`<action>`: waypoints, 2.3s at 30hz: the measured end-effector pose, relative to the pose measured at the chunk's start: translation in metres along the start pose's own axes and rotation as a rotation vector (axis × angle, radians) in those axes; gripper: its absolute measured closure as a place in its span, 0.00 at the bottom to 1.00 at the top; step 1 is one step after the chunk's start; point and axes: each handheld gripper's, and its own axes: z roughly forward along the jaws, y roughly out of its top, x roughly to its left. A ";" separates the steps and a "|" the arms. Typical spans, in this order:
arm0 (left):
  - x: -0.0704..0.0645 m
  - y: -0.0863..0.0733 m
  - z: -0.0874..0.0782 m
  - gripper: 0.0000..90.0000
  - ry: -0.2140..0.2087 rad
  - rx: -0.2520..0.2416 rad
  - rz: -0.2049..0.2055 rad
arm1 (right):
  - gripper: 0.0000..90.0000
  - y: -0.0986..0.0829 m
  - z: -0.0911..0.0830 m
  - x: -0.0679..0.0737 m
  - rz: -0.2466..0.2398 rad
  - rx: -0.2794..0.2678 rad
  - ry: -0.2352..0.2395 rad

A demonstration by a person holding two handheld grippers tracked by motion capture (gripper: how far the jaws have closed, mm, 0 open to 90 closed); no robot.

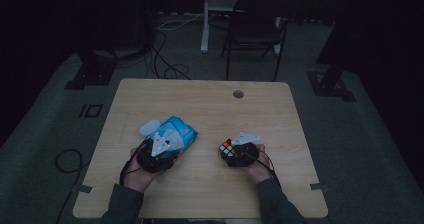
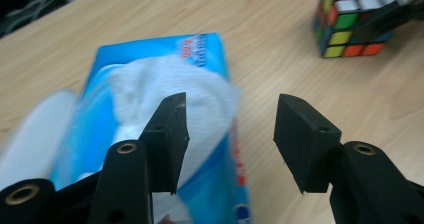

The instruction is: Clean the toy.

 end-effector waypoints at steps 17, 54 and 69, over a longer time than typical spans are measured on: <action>0.009 0.007 0.027 0.65 0.054 0.099 0.048 | 0.38 -0.002 0.000 -0.001 0.000 -0.009 0.008; 0.016 0.037 0.006 0.74 -0.116 -0.072 -0.050 | 0.38 -0.002 0.000 -0.001 0.000 -0.015 0.012; 0.033 0.003 0.029 0.49 0.048 0.073 -0.052 | 0.38 -0.003 0.000 -0.001 0.001 -0.015 0.012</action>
